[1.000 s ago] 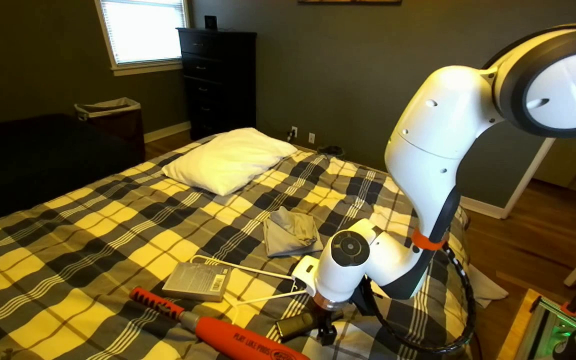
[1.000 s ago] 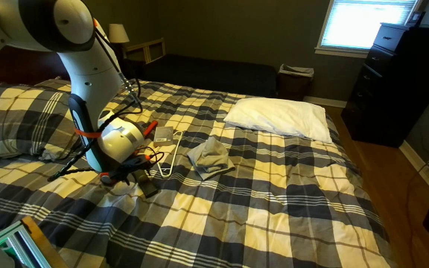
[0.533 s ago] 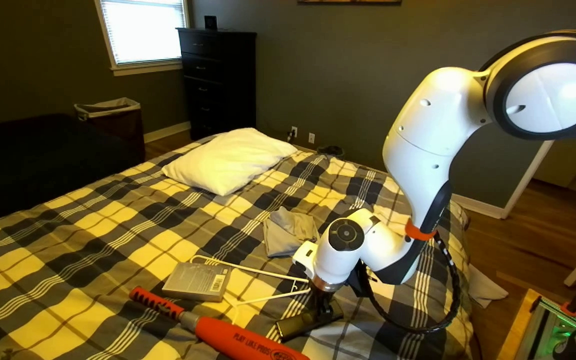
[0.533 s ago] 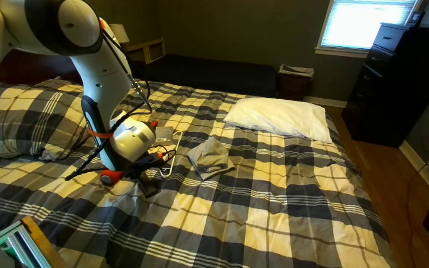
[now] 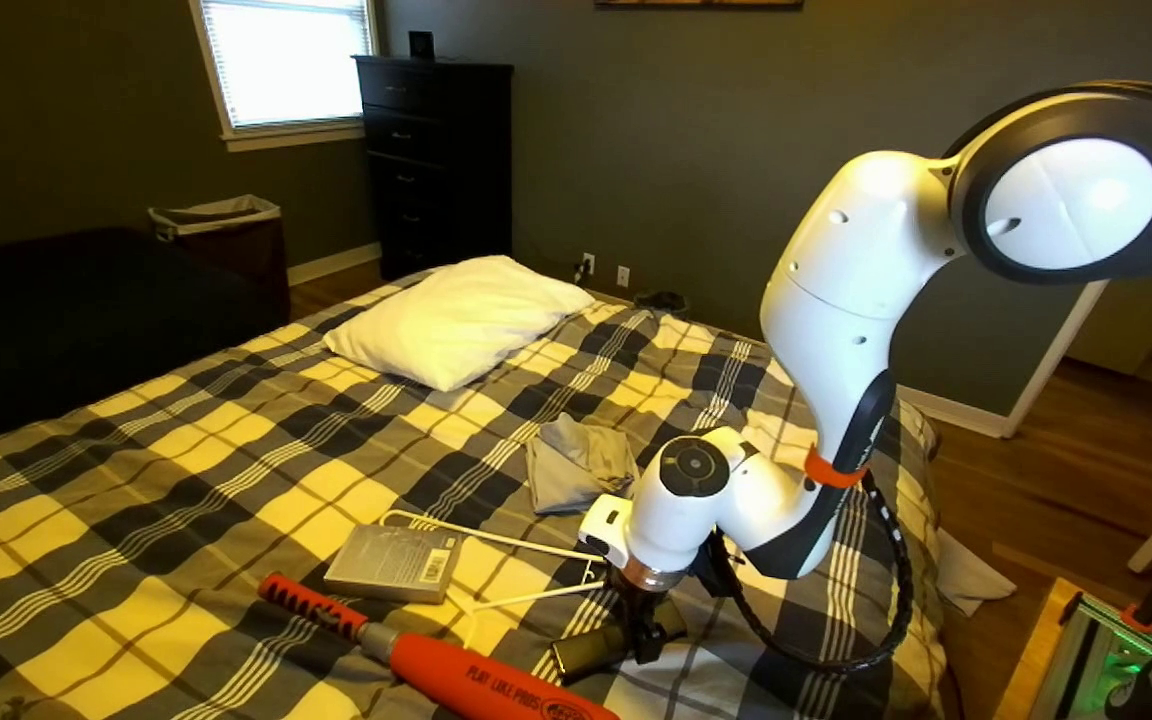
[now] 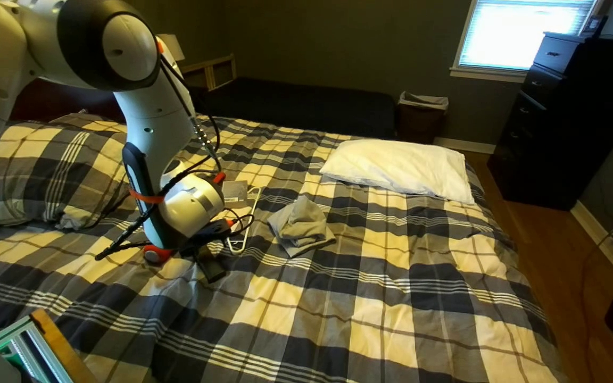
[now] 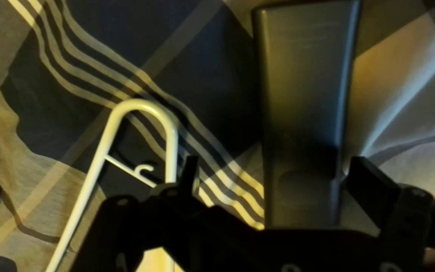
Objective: Move the remote control to the right.
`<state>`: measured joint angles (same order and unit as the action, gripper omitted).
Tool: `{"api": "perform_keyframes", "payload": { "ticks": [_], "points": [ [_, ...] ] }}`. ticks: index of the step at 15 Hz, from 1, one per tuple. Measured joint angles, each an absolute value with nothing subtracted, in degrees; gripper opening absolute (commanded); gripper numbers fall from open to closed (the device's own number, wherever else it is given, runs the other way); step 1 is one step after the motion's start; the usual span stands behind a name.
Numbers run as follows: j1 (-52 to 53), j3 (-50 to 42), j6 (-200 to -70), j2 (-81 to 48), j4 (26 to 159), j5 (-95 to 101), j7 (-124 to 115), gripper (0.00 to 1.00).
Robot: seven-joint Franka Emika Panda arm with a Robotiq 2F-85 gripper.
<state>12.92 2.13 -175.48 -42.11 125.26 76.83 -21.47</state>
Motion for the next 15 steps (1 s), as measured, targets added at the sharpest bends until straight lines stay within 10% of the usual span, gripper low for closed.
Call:
{"api": "perform_keyframes", "payload": {
  "ticks": [7, 15],
  "points": [
    [10.35, 4.97, -175.53, -42.63, 125.63, 75.58, -17.36, 0.98],
    [4.18, 8.47, -175.84, -46.07, 124.38, 72.12, -10.98, 0.31]
  ]
}}
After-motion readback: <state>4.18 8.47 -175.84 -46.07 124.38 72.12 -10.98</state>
